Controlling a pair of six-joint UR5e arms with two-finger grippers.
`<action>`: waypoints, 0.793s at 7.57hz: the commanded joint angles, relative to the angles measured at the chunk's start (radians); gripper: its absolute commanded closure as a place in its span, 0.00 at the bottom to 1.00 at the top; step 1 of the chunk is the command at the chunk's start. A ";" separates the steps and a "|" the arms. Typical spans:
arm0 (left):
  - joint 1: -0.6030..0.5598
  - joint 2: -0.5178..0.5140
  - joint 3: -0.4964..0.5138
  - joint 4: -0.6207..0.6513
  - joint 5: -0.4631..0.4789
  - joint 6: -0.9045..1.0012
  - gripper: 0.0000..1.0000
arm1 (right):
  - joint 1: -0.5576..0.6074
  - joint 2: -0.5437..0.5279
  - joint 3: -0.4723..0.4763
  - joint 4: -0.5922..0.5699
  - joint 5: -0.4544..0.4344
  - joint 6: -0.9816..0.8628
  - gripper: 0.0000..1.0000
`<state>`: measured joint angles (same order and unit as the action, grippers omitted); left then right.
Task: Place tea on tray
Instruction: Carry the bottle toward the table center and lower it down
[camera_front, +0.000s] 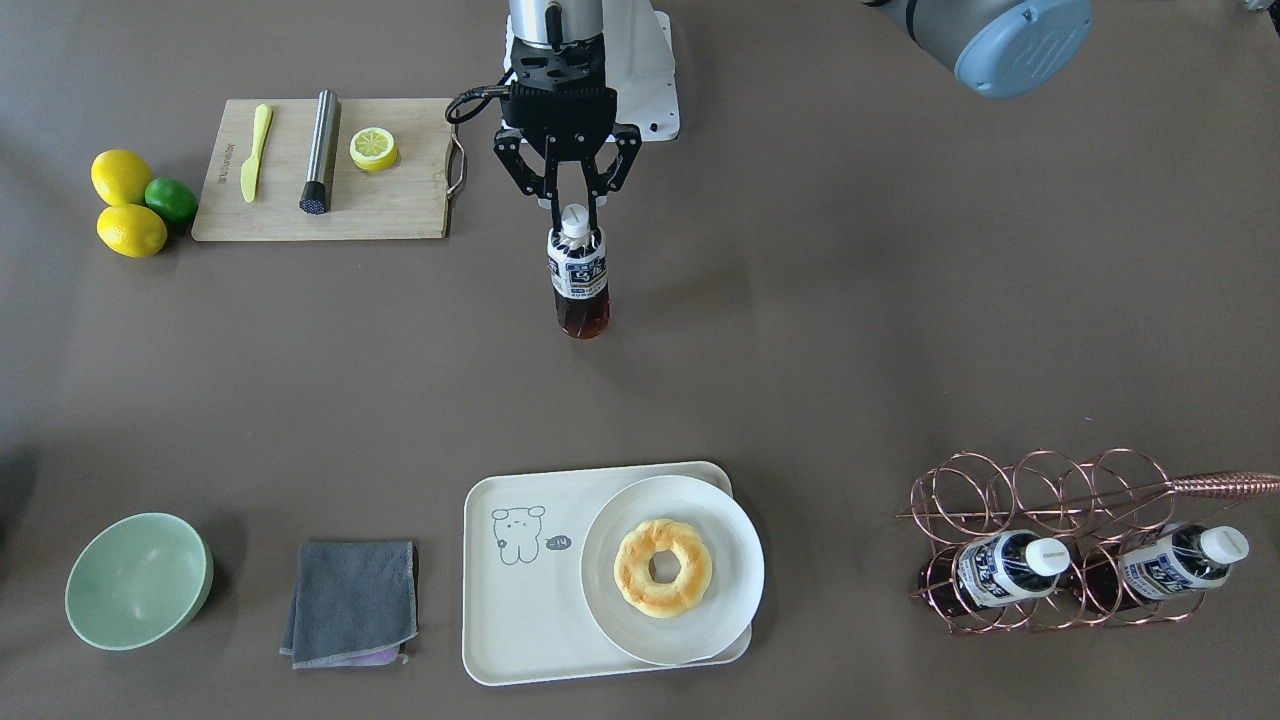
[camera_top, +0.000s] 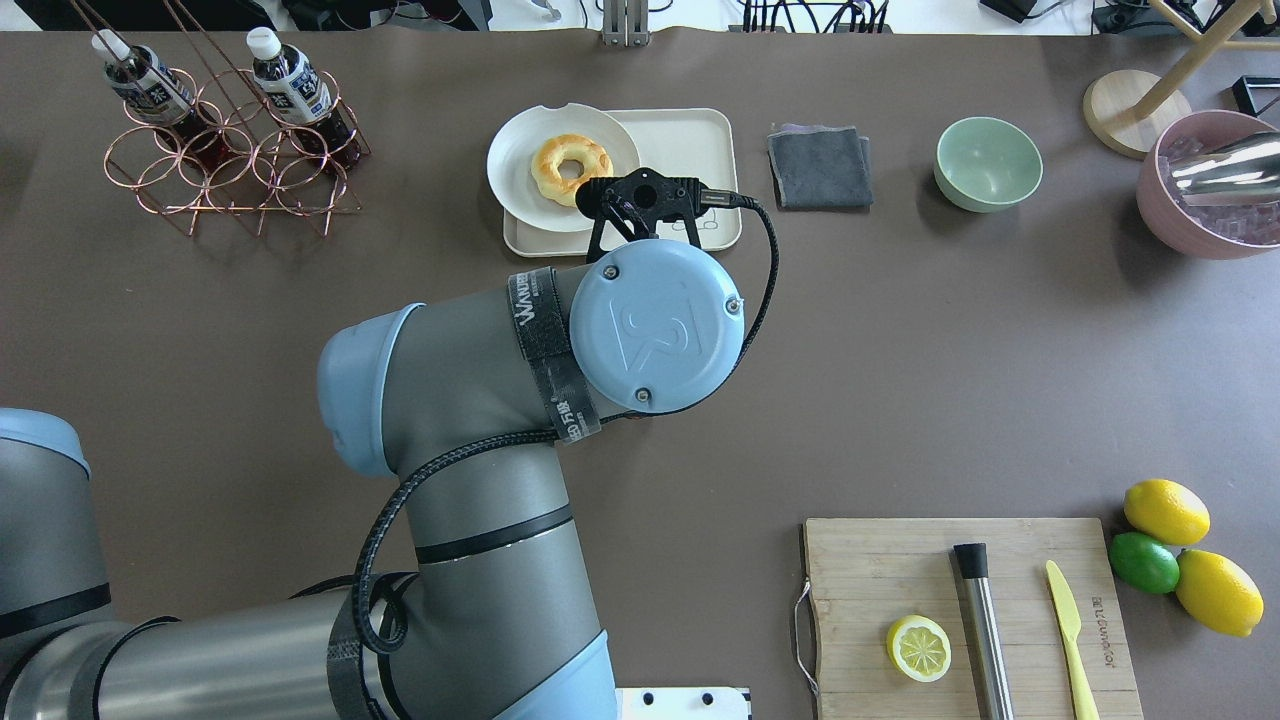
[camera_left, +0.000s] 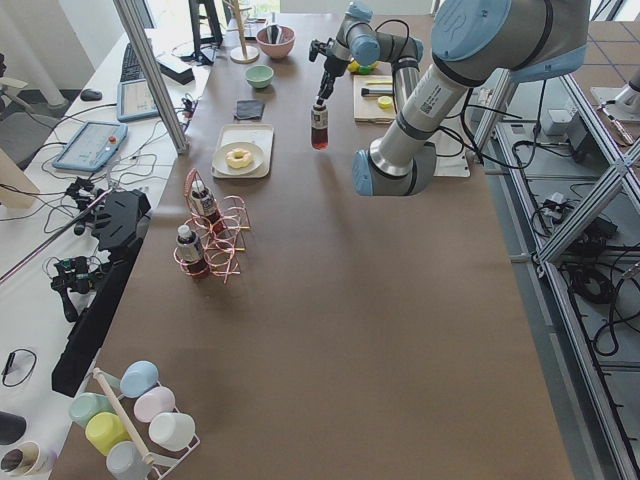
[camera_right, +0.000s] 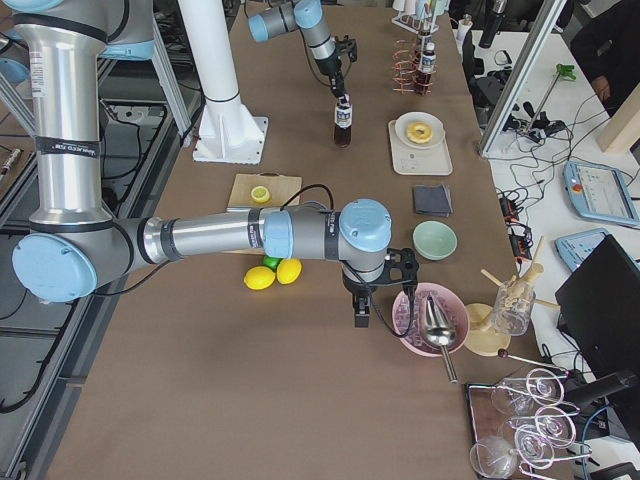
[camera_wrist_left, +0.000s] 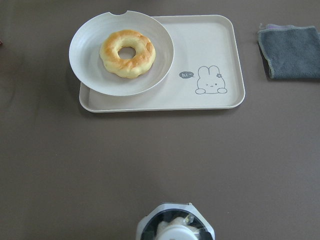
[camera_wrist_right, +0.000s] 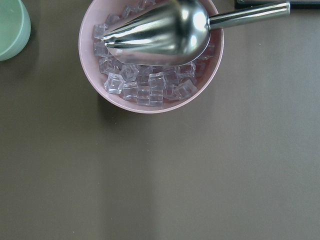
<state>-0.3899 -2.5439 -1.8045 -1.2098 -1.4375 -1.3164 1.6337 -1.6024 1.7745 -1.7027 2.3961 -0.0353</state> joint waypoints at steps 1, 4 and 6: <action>0.000 0.028 0.001 -0.043 0.000 0.002 1.00 | 0.000 0.004 -0.001 0.000 -0.002 0.000 0.00; 0.000 0.034 0.001 -0.050 -0.001 0.005 0.81 | 0.000 0.007 -0.004 0.000 -0.002 0.000 0.00; 0.000 0.036 -0.001 -0.050 0.002 0.013 0.03 | 0.000 0.009 -0.004 0.000 -0.002 0.000 0.00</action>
<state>-0.3897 -2.5101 -1.8040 -1.2590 -1.4379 -1.3080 1.6337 -1.5959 1.7704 -1.7027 2.3946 -0.0353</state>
